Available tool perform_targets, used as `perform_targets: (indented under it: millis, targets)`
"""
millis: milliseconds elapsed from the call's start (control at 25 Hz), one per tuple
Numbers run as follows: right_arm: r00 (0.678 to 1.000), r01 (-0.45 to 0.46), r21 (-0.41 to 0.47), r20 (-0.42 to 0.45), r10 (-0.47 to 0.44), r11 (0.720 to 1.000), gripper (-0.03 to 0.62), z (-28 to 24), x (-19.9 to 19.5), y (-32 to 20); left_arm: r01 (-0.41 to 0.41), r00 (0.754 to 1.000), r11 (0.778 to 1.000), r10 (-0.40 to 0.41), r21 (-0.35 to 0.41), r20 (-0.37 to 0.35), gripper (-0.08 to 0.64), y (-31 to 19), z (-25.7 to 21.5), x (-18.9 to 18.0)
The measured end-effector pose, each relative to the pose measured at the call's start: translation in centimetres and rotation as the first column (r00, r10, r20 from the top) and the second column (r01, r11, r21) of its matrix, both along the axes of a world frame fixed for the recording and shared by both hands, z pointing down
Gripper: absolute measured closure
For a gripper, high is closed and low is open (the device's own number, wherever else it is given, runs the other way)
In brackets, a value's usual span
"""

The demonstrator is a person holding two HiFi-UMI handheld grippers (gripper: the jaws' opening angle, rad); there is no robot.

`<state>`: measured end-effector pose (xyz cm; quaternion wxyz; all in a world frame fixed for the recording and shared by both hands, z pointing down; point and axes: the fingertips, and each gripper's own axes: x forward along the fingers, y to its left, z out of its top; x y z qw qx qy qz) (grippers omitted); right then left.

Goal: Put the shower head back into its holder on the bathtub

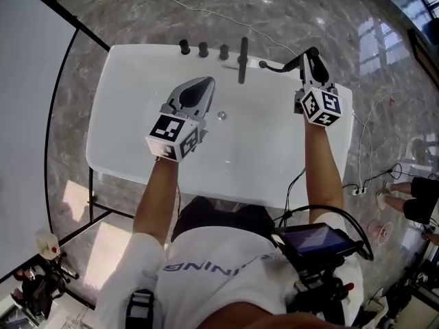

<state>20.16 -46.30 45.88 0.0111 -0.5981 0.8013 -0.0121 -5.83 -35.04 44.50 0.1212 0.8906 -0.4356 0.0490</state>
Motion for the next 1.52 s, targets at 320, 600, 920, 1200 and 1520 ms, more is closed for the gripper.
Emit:
perform_targets:
  millis: [320,600,920,1200,1520]
  targets:
    - [1.000,0.018,-0.058,-0.010,-0.019,0.998,0.469,8.3,-0.2,-4.9,-0.025,0.999,1.000,0.025,-0.014,-0.020,0.546,-1.9,4.4,2.7]
    - [1.000,0.008,-0.080,0.011,-0.007,0.997,0.469,14.6,-0.4,-9.2,-0.041,0.999,0.999,0.040,-0.035,-0.031,0.546,-4.4,10.8,4.2]
    - [1.000,0.012,-0.097,0.007,-0.012,0.995,0.469,20.0,-1.2,-13.5,-0.024,1.000,0.998,0.023,-0.062,-0.017,0.546,-5.1,14.6,3.6]
    - [0.999,0.031,-0.131,-0.034,-0.035,0.991,0.469,25.3,-2.2,-16.4,-0.017,0.999,0.996,0.014,-0.085,-0.032,0.546,-5.4,17.8,2.8]
    - [0.999,0.034,-0.160,-0.028,-0.039,0.987,0.469,28.3,-2.5,-18.2,-0.003,0.999,0.995,-0.001,-0.102,-0.041,0.546,-6.2,19.4,2.7]
